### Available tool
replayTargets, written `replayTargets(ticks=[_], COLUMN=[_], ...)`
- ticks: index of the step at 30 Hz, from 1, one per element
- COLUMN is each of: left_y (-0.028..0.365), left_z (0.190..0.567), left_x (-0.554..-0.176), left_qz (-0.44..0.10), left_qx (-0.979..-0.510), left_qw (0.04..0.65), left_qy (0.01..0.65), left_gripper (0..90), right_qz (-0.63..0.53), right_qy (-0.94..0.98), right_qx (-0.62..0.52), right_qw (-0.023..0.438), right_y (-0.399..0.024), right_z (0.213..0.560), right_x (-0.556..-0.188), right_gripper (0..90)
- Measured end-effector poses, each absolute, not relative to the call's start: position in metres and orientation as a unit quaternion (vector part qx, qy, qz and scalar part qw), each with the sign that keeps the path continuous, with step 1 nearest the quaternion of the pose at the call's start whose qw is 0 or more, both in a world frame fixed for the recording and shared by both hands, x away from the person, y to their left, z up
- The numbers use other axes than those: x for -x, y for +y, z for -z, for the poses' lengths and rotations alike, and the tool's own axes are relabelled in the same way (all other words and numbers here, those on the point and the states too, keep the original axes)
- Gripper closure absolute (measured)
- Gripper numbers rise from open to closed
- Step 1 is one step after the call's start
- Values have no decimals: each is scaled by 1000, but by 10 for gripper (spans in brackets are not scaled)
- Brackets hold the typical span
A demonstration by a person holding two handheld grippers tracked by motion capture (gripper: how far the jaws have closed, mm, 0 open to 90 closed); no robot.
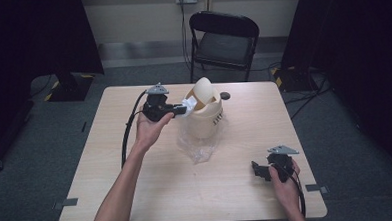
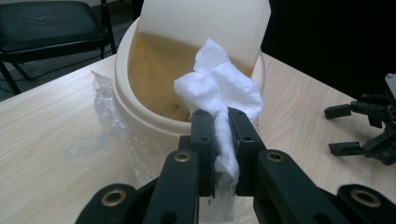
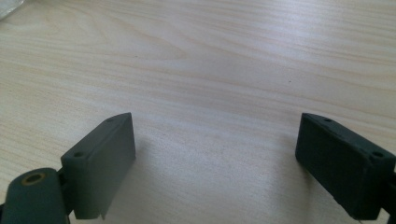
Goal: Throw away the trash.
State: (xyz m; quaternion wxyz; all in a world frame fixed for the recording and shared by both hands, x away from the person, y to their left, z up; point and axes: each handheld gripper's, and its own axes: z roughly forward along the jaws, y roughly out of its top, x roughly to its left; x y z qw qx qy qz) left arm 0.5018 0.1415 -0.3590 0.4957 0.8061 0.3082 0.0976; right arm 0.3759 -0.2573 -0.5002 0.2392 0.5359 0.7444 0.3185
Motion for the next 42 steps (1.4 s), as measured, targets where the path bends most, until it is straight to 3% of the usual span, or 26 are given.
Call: replayTargets(ticks=[42], left_y=[102], left_z=[365], left_x=[-551], left_qz=[-94], left_qx=[-847], left_qw=[422], left_qy=[311], left_gripper=[826], right_qz=[-318], right_qy=[745], right_qx=[-535], right_qw=[239], right_y=[-257], right_z=[500], right_x=[-376], right_gripper=[112])
